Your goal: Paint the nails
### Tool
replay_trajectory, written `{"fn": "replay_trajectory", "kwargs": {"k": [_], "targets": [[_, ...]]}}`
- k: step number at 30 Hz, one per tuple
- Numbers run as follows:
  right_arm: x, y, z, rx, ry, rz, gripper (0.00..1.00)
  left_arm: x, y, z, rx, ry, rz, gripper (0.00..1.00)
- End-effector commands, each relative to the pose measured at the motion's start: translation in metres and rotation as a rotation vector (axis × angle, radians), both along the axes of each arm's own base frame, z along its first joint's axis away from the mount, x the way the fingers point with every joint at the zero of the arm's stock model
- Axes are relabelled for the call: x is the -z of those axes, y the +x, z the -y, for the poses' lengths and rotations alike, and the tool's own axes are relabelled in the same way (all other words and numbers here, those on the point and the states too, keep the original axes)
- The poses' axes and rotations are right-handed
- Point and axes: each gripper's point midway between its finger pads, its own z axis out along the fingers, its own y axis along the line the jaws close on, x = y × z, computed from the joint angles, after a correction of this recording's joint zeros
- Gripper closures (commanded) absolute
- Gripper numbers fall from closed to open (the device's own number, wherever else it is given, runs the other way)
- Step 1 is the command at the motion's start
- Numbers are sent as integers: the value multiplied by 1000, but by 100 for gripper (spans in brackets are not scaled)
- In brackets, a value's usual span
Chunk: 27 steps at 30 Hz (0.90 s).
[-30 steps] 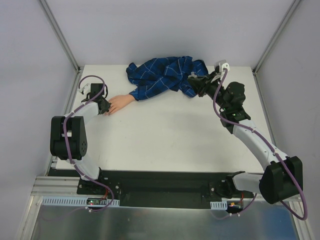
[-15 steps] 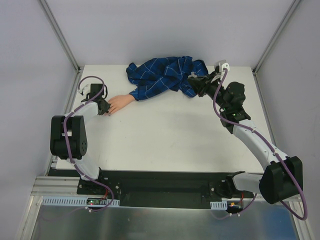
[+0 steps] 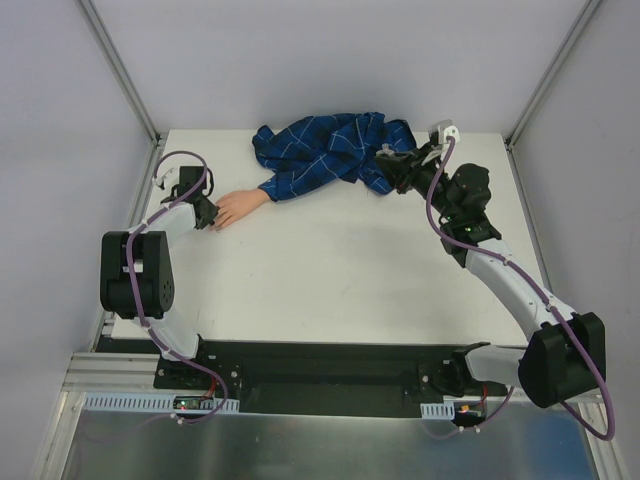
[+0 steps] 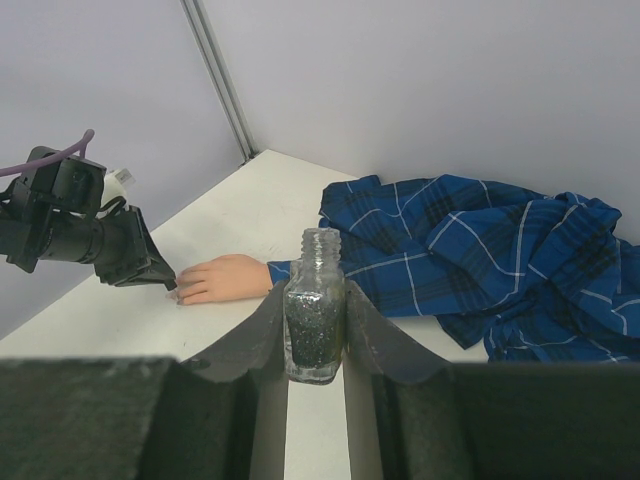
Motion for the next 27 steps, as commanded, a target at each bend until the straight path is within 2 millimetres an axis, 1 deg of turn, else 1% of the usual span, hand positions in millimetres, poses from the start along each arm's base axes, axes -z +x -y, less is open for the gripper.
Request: {"fn": "replay_trajectory", "kwargs": {"k": [1,4,13,22,27], "targets": [[-24,-2,0,-14,37,81,100,-8,10,0,7,-22,16,100],[-24,-3,0,-16,37,81,100,-9,13,6,25,-44,26,100],[-23,-1,0,-18,37,79,100,-11,14,10,37,-59,36,100],[-23,-1,-1,-18,38,78,100,-12,11,-2,4,-9,32,100],[-21,-1,-1,-19,36,75,100,-7,8,-5,-12,-6,13,100]]}}
